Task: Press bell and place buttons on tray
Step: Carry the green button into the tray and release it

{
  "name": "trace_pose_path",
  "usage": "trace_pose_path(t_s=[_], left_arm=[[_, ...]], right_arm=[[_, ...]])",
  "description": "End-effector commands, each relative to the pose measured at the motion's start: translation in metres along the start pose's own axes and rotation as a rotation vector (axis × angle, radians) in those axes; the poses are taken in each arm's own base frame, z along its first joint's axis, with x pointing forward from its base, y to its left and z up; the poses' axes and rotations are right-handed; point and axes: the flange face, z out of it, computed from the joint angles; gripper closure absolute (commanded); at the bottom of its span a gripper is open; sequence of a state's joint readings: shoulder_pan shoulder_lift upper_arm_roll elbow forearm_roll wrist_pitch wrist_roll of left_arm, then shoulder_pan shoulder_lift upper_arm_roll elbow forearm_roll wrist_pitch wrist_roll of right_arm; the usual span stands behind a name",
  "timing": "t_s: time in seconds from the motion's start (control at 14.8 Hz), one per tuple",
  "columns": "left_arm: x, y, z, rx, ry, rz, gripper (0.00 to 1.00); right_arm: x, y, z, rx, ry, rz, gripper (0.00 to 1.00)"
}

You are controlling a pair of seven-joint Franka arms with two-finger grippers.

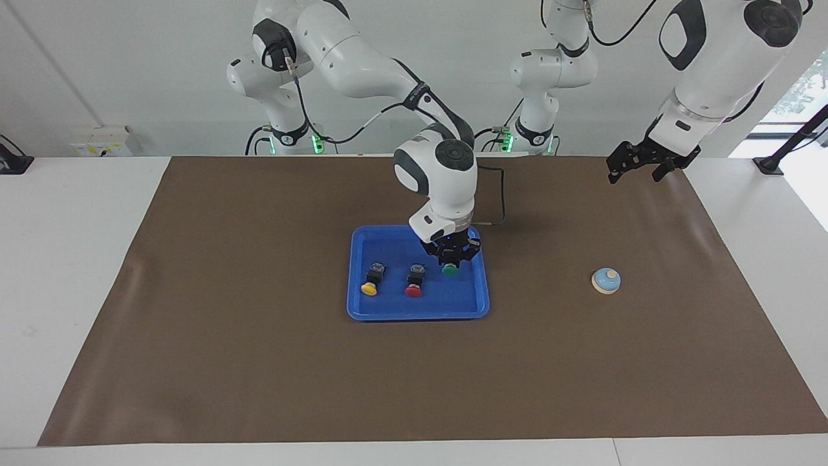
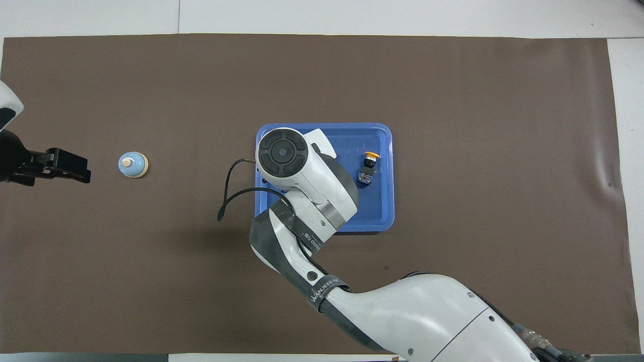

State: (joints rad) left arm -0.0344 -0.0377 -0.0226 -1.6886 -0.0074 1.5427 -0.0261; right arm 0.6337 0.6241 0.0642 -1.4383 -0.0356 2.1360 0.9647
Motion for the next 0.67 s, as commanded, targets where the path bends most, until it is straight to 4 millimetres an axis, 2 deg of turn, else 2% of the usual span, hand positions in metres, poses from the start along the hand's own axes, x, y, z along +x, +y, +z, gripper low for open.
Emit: trace_pose_path(t_s=[0.0, 0.27, 0.34, 0.4, 0.47, 0.61], left_arm=[[-0.005, -0.001, -0.004, -0.003, -0.002, -0.002, 0.00], [-0.005, -0.001, -0.004, -0.003, -0.002, -0.002, 0.00], [-0.005, -0.001, -0.004, -0.003, -0.002, -0.002, 0.00], [-0.005, -0.001, -0.004, -0.003, -0.002, -0.002, 0.00], [-0.005, -0.001, -0.004, -0.003, -0.002, -0.002, 0.00], [-0.005, -0.001, -0.004, -0.003, -0.002, -0.002, 0.00]], right_arm=[[0.008, -0.001, 0.010, 0.005, 0.010, 0.017, 1.00], [0.012, 0.000, 0.025, 0.005, 0.014, 0.020, 1.00], [0.011, 0.000, 0.027, 0.002, 0.012, 0.018, 0.89], [0.010, 0.000, 0.027, -0.007, 0.006, 0.017, 0.27], [0.008, -0.001, 0.026, -0.017, 0.001, 0.014, 0.00], [0.013, 0.005, 0.017, -0.051, 0.012, 0.003, 0.00]])
